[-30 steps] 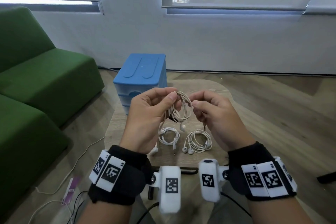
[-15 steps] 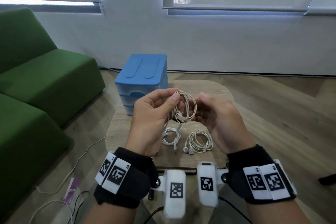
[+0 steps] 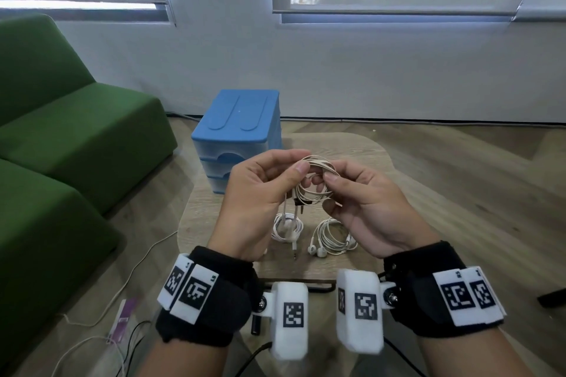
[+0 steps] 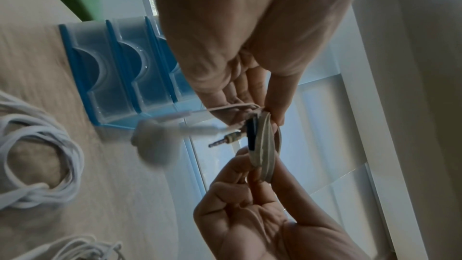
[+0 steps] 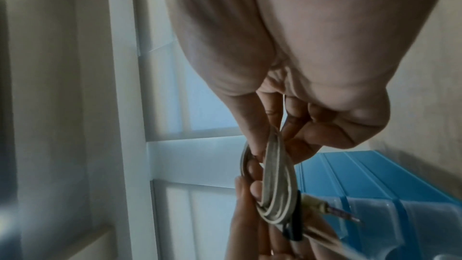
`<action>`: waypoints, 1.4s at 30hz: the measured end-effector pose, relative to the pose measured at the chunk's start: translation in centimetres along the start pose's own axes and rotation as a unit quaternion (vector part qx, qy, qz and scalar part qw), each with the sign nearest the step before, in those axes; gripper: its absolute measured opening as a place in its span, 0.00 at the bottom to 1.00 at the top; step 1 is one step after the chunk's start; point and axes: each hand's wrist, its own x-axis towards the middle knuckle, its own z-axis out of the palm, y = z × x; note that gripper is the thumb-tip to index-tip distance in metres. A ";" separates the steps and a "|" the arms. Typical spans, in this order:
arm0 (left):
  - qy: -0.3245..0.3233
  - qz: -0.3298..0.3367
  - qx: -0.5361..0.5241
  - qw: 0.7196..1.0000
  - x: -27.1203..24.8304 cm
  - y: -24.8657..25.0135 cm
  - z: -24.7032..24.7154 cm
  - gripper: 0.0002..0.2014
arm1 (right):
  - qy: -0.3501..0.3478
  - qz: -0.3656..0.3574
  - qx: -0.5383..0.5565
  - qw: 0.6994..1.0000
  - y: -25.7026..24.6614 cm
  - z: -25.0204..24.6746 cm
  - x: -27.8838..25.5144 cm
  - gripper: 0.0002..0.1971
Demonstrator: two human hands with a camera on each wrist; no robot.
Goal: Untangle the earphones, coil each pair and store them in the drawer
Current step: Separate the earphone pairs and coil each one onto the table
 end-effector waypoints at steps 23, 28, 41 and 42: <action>-0.021 -0.026 0.030 0.999 0.3 -0.7 -0.6 0.15 | -0.085 0.083 0.150 0.981 -0.8 -0.2 -1.2 0.20; -0.022 -0.016 0.045 0.999 0.3 -0.6 -0.7 0.17 | -0.083 0.059 0.070 0.992 -0.7 -0.1 -0.9 0.23; 0.008 0.030 0.101 0.994 0.7 0.1 -1.1 0.11 | 0.050 -0.064 -0.183 0.980 -0.1 0.5 -0.6 0.17; 0.011 0.034 0.105 0.994 0.8 0.1 -1.1 0.11 | 0.067 -0.074 -0.209 0.973 0.0 0.5 -0.5 0.15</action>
